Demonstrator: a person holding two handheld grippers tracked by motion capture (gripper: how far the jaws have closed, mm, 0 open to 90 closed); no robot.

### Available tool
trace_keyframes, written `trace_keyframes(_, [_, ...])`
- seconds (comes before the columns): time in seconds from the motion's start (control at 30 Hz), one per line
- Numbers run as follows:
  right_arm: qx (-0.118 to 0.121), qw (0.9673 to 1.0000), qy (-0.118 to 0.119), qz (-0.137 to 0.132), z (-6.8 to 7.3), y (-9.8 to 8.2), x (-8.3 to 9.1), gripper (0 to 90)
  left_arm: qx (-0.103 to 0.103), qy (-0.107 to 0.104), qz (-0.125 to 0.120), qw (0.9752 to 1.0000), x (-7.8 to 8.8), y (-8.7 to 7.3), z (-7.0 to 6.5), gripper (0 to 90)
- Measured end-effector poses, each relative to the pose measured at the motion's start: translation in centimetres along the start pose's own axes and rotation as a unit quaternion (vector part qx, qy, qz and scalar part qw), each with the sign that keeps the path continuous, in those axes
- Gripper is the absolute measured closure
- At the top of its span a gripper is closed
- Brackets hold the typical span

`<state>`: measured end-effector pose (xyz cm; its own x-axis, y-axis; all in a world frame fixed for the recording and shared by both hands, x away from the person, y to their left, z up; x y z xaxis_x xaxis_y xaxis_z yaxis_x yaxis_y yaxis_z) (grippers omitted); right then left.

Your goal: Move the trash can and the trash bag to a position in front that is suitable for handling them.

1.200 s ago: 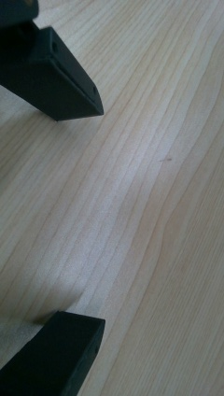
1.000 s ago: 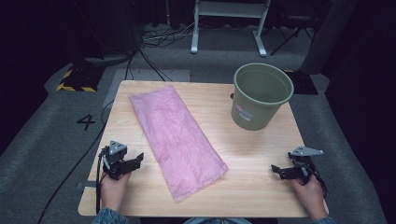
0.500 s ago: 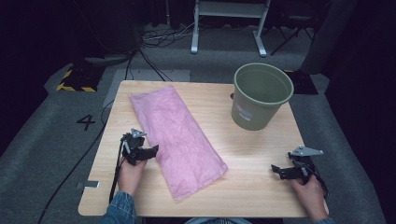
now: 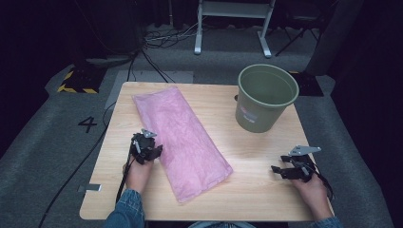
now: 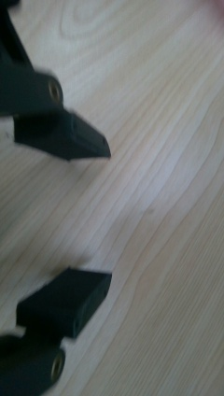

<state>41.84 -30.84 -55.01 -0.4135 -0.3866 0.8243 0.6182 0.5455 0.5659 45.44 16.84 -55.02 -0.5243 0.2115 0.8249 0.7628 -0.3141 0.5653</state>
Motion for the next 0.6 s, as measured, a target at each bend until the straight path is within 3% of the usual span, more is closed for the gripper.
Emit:
trace_keyframes(0.03, [0.007,0.9999,0.014,-0.003,0.3,0.2,0.2,46.1,-0.01,0.001,0.002,0.9999,0.1,-0.1,-0.2,82.5])
trace_keyframes(0.07, [0.011,0.9995,0.028,-0.008,0.6,0.6,0.4,48.7,-0.017,0.007,0.003,0.9998,0.1,-0.2,-0.3,89.3])
trace_keyframes(0.17, [0.019,0.9988,0.041,-0.017,1.0,1.8,1.3,52.1,-0.026,0.016,0.011,0.9995,0.4,-0.6,-0.4,89.8])
trace_keyframes(0.3, [0.029,0.9983,0.041,-0.029,1.1,3.8,2.8,51.5,-0.017,0.019,0.005,0.9997,1.2,-1.5,0.3,89.8])
trace_keyframes(0.47, [0.045,0.997,0.036,-0.052,1.1,7.7,5.1,49.8,0.02,0.008,-0.012,0.9997,2.9,-3.4,1.9,89.8])
trace_keyframes(0.6, [0.062,0.9956,0.035,-0.061,1.6,9.6,6.2,50.2,0.035,0.017,-0.022,0.999,4.1,-5.2,2.6,89.8])
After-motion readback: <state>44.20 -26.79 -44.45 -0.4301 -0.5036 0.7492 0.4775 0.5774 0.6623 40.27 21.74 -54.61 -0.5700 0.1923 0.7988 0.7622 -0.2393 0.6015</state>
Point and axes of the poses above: each handheld gripper's, and its own axes: x roughly backward along the jaws, y roughly out of its top, z roughly to its left, the point moved 8 cm from there along -x, roughly forward along the jaws, and after that the axes turned 7 degrees about z, right-handed, at the moved point
